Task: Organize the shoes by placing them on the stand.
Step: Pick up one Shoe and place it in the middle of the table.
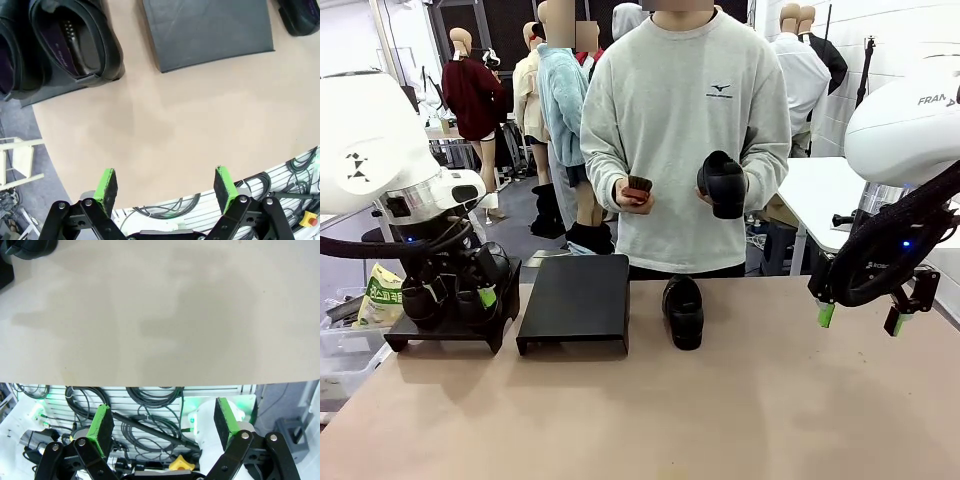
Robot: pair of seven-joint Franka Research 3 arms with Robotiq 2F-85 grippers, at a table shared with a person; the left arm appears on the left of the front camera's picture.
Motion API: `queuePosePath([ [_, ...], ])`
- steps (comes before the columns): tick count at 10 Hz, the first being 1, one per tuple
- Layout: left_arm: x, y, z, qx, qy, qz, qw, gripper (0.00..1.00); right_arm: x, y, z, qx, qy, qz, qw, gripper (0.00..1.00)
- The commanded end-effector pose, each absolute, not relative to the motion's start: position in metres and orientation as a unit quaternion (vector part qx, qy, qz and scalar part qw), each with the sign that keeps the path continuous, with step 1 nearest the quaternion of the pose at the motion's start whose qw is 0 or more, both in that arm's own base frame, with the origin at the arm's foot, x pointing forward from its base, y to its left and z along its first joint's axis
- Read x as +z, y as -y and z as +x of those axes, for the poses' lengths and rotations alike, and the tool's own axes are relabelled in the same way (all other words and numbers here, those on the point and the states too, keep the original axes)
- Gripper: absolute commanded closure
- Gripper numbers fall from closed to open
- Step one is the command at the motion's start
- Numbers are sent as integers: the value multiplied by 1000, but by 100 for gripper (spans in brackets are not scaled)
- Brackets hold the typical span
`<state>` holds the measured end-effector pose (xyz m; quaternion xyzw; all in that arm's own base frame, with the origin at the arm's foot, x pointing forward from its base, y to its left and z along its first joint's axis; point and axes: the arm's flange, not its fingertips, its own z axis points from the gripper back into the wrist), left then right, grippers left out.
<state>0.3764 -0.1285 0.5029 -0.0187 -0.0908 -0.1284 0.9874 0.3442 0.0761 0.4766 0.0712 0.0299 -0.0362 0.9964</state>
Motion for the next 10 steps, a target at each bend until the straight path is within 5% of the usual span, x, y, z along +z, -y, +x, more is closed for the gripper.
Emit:
queuePosePath([
  [1,497,139,375,-144,92,-27,985,0,477,-79,348,-35,-26,81,996,0],
  [10,493,180,380,-150,108,-76,980,0,477,-79,348,-35,-26,81,996,0],
])
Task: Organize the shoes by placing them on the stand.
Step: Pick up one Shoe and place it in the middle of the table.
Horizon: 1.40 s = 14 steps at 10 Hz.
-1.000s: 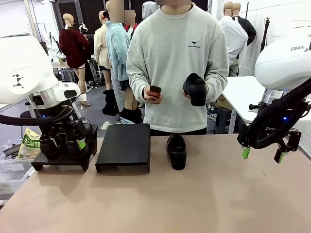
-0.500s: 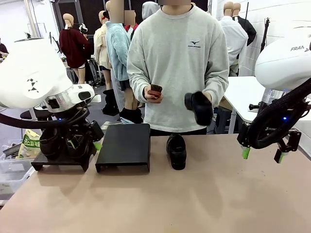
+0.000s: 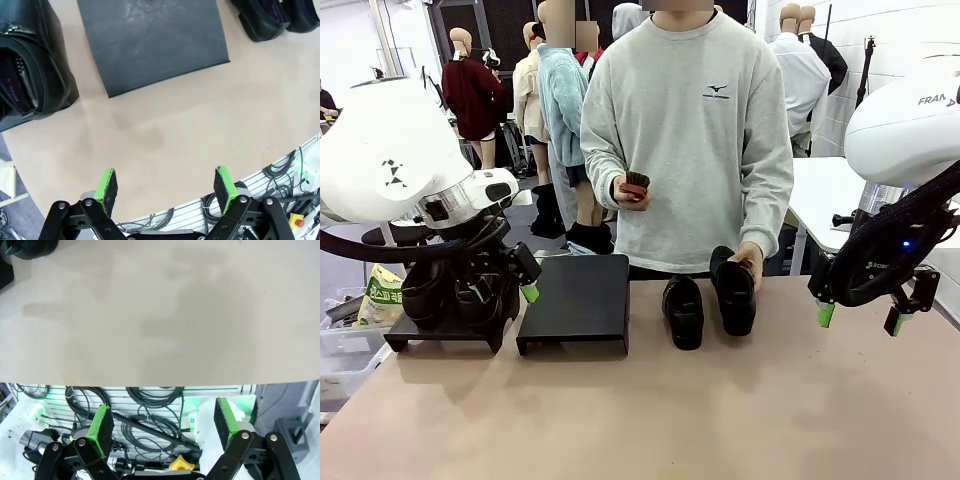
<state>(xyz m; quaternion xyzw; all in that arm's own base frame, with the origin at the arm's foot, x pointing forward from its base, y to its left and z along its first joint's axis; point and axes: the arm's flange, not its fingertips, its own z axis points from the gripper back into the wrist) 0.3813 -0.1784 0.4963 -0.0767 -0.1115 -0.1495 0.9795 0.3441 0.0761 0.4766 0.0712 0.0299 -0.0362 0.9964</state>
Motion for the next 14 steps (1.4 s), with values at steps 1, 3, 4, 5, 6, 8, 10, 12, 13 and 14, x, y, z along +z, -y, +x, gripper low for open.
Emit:
queuePosePath([
  [1,493,180,380,-150,108,-76,980,0,477,-79,348,-35,-26,81,996,0],
  [3,493,180,380,-150,108,-76,980,0,477,-79,348,-35,-26,81,996,0],
  [4,493,180,380,-150,108,-76,980,0,477,-79,348,-35,-26,81,996,0],
  [5,493,180,380,-150,108,-76,980,0,477,-79,348,-35,-26,81,996,0],
  [6,493,180,380,-150,108,-76,980,0,477,-79,348,-35,-26,81,996,0],
  [8,493,180,380,-150,108,-76,980,0,477,-79,348,-35,-26,81,996,0],
  [10,493,180,380,-150,108,-76,980,0,477,-79,348,-35,-26,81,996,0],
  [12,493,180,380,-150,108,-76,980,0,477,-79,348,-35,-26,81,996,0],
  [13,493,180,380,-150,108,-76,980,0,477,-79,348,-35,-26,81,996,0],
  [14,493,180,380,-150,108,-76,980,0,477,-79,348,-35,-26,81,996,0],
])
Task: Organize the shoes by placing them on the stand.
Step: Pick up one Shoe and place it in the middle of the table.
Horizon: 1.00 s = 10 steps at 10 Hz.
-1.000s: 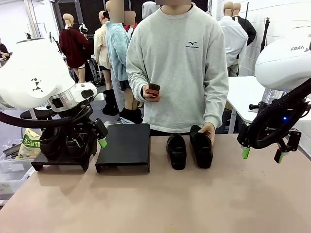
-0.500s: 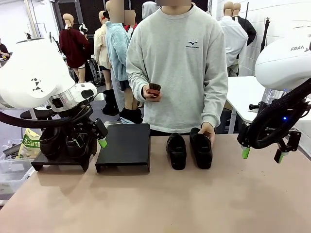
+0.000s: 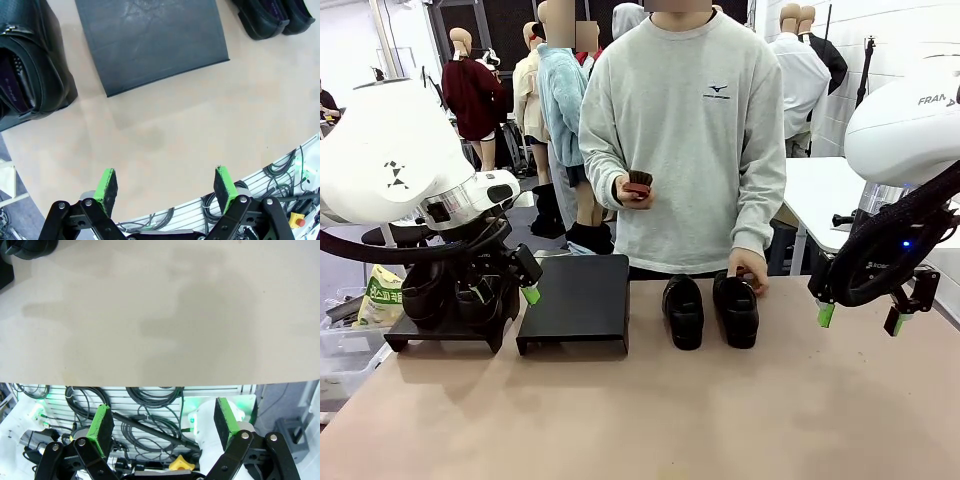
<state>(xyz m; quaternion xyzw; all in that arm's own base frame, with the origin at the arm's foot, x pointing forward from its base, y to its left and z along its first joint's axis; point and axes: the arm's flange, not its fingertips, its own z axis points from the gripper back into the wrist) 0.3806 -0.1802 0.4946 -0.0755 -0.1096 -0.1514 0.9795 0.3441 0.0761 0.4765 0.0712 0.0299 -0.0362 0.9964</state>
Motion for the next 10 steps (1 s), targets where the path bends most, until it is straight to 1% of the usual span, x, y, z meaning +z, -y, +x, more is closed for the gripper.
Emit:
queuePosePath([
  [1,493,180,380,-150,108,-76,980,0,477,-79,348,-35,-26,81,996,0],
  [5,493,180,380,-150,108,-76,980,0,477,-76,344,-36,-30,71,996,0],
  [7,493,180,380,-150,108,-76,980,0,463,-84,351,-22,-46,90,995,0],
  [10,493,180,380,-150,108,-76,980,0,463,-92,352,-23,-42,78,996,0],
])
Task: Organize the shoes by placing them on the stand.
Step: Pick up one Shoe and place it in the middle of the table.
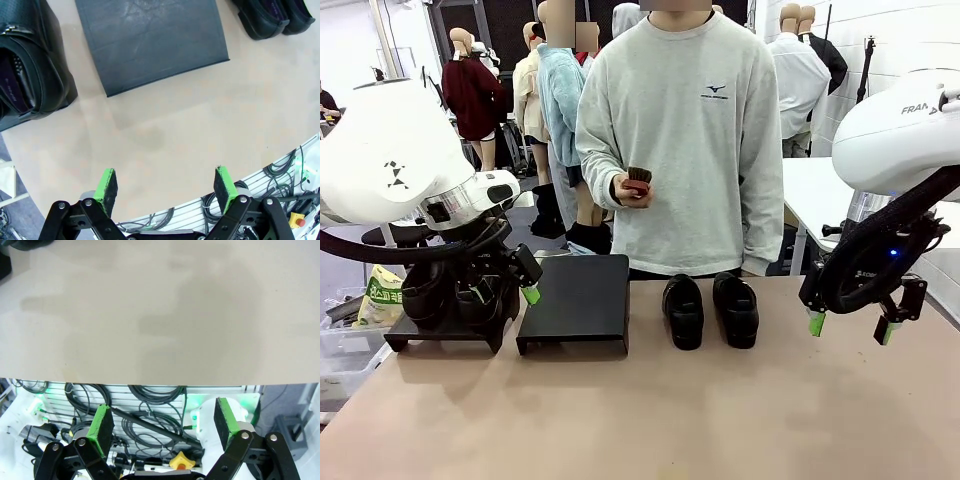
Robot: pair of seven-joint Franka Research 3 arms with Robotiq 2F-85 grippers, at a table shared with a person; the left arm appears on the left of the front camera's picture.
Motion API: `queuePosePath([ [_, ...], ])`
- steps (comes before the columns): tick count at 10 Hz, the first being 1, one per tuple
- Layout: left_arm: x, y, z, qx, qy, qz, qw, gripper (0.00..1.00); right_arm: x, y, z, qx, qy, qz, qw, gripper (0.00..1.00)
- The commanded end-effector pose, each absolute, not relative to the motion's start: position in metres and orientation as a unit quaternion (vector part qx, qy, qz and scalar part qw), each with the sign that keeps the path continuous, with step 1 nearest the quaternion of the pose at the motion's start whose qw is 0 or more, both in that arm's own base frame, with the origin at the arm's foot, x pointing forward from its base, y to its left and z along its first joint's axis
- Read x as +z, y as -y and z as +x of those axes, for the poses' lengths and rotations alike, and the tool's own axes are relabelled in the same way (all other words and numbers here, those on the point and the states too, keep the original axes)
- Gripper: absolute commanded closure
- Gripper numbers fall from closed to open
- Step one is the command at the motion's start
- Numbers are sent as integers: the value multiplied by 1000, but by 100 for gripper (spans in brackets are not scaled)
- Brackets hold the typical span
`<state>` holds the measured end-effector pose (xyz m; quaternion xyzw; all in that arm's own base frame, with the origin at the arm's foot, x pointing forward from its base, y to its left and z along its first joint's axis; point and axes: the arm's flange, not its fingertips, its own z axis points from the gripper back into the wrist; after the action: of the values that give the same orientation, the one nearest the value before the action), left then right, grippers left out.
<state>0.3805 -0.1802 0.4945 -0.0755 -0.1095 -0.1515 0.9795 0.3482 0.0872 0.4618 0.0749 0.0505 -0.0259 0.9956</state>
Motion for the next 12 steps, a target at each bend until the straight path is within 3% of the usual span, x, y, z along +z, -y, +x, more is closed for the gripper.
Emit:
queuePosePath([
  [1,493,180,380,-150,108,-76,980,0,465,-101,355,-3,-31,91,995,0],
  [7,493,180,380,-150,108,-76,980,0,465,-235,420,100,61,107,987,0],
  [10,493,180,380,-150,108,-76,980,0,438,-284,464,134,80,96,983,0],
  [11,493,180,380,-150,108,-76,980,0,446,-281,469,150,55,119,980,0],
  [12,493,180,380,-150,108,-76,980,0,448,-272,444,130,82,111,982,0],
])
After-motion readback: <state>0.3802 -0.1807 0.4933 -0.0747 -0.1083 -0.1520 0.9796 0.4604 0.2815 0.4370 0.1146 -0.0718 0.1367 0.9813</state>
